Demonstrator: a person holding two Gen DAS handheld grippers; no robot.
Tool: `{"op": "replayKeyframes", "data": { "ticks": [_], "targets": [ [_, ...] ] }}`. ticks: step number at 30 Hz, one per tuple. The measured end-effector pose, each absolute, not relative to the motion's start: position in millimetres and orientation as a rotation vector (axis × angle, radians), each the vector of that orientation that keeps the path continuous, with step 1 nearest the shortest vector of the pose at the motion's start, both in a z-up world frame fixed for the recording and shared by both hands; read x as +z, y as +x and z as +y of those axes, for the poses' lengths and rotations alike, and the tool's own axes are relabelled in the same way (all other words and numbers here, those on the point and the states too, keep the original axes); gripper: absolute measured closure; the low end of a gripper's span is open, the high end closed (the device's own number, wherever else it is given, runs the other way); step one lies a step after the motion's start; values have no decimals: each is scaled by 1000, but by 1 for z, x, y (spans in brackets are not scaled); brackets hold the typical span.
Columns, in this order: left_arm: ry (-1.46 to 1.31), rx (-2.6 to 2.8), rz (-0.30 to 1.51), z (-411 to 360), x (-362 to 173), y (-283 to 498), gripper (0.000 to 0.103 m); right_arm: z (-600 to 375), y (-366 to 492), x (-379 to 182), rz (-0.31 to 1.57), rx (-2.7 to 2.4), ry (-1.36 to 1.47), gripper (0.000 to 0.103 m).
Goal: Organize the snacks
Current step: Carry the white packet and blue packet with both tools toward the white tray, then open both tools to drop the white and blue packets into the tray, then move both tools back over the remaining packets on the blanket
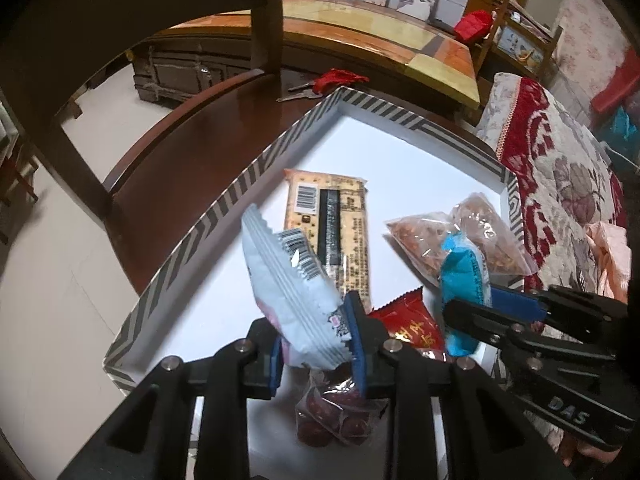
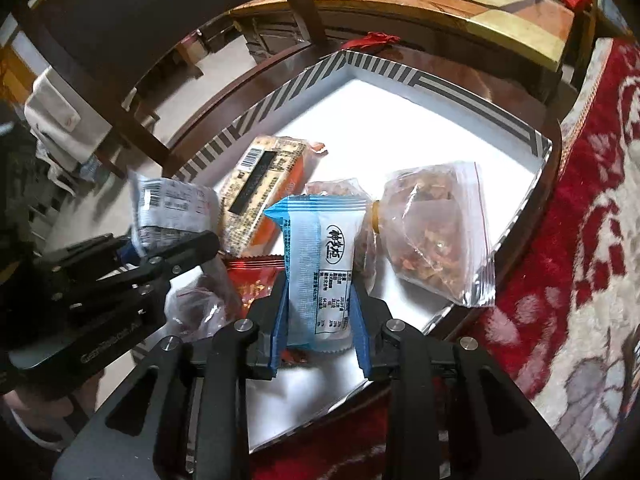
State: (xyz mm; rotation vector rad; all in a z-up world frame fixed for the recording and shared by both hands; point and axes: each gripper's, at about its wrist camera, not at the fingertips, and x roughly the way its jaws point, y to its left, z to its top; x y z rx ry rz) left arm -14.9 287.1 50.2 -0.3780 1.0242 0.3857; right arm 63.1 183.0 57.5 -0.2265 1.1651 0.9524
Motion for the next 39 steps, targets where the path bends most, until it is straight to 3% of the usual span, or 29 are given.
{"op": "replayKeyframes", "data": {
  "ticks": [2, 4, 9, 24, 39],
  "targets": [
    [-372, 392, 1030, 286, 50, -15, 65, 180, 61, 61, 1155, 961, -218, 68],
    [-376, 388, 1027, 285, 51, -15, 50, 177, 57, 64, 1148, 962, -211, 58],
    [-374, 389, 1002, 281, 57, -19, 34, 172, 51, 67, 1142, 968, -194, 57],
    [-288, 336, 933, 243, 90, -20, 21, 114, 40, 87, 1089, 928, -104, 57],
    [-193, 124, 964, 154, 98, 6, 19, -13, 41, 78, 1101, 744, -2, 57]
  ]
}}
